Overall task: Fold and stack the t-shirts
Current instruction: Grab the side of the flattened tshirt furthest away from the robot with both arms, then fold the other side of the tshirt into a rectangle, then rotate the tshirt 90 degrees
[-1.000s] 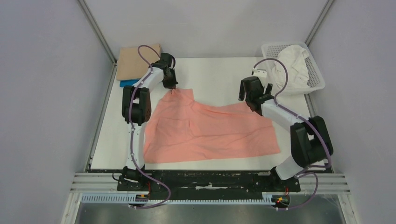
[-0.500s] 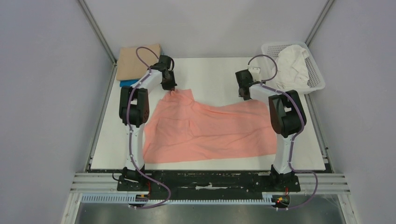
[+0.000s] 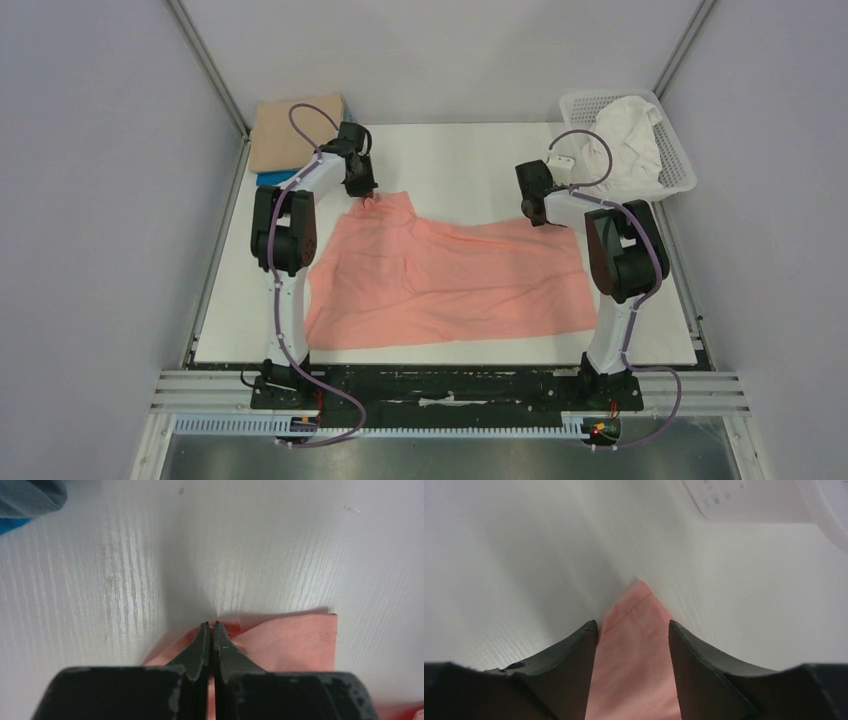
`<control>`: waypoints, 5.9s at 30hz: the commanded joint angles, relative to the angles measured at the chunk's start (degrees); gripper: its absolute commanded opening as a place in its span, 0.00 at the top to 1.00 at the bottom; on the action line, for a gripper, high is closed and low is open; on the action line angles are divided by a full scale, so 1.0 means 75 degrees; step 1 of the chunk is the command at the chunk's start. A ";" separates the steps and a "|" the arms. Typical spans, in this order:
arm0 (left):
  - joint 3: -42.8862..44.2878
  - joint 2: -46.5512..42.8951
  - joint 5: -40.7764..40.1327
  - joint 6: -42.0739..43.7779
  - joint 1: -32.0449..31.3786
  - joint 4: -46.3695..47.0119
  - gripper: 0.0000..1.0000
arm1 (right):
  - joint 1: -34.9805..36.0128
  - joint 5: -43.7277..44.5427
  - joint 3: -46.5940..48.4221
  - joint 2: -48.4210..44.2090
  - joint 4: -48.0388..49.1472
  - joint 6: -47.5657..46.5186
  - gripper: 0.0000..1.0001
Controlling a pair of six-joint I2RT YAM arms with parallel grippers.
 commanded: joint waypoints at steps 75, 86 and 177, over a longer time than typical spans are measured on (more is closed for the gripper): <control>-0.8204 -0.9096 -0.2560 -0.2275 -0.2842 0.1105 0.98 | 0.0843 0.0058 -0.5359 -0.6250 0.2817 -0.1055 1.00; -0.8998 -1.0550 -0.2306 -0.3012 -0.3416 0.0408 0.98 | 0.0697 -0.0007 -0.5253 -0.6042 0.2988 -0.1643 1.00; -0.0158 0.0929 0.1782 -0.4236 -0.2169 0.1814 0.14 | 0.2077 -0.7285 -0.7152 -0.6246 0.3356 0.0589 0.02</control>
